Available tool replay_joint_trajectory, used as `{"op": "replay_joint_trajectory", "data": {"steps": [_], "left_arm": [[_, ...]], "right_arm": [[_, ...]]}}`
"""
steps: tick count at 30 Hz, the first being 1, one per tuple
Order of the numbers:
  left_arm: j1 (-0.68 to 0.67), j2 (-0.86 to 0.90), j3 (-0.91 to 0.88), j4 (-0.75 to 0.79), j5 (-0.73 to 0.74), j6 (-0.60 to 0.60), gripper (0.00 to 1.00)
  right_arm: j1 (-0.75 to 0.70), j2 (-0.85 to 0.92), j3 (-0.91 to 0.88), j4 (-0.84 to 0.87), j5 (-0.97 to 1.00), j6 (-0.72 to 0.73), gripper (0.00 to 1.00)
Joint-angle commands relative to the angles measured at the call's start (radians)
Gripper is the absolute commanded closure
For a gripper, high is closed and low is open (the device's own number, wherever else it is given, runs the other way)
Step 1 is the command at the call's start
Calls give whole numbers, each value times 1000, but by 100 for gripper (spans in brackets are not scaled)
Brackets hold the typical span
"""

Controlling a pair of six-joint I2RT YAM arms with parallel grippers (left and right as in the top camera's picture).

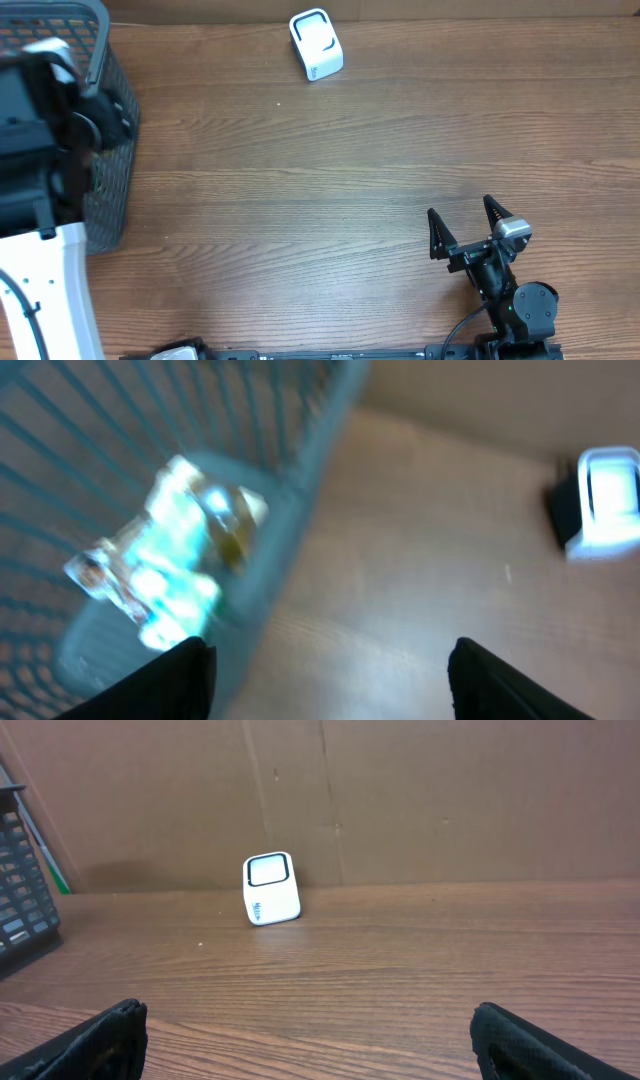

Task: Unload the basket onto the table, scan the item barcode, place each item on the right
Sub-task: 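Move the left gripper over the basket and lower it inside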

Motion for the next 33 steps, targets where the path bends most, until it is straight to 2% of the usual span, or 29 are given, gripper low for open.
{"op": "replay_joint_trajectory", "data": {"steps": [1,7,16,26,33], "left_arm": [[52,10,69,50,-19,36,23],[155,15,69,129,-19,47,19],[304,79,69,127,-18,47,16],[341,203,69,97,15,97,4],[341,276,69,71,15,142,0]], "right_arm": [[-5,-8,-11,5,5,-1,0],[-5,-8,-11,5,5,-1,0],[-5,-8,-11,5,6,-1,0],[-5,-8,-11,5,5,-1,0],[-5,-8,-11,5,5,-1,0]]}}
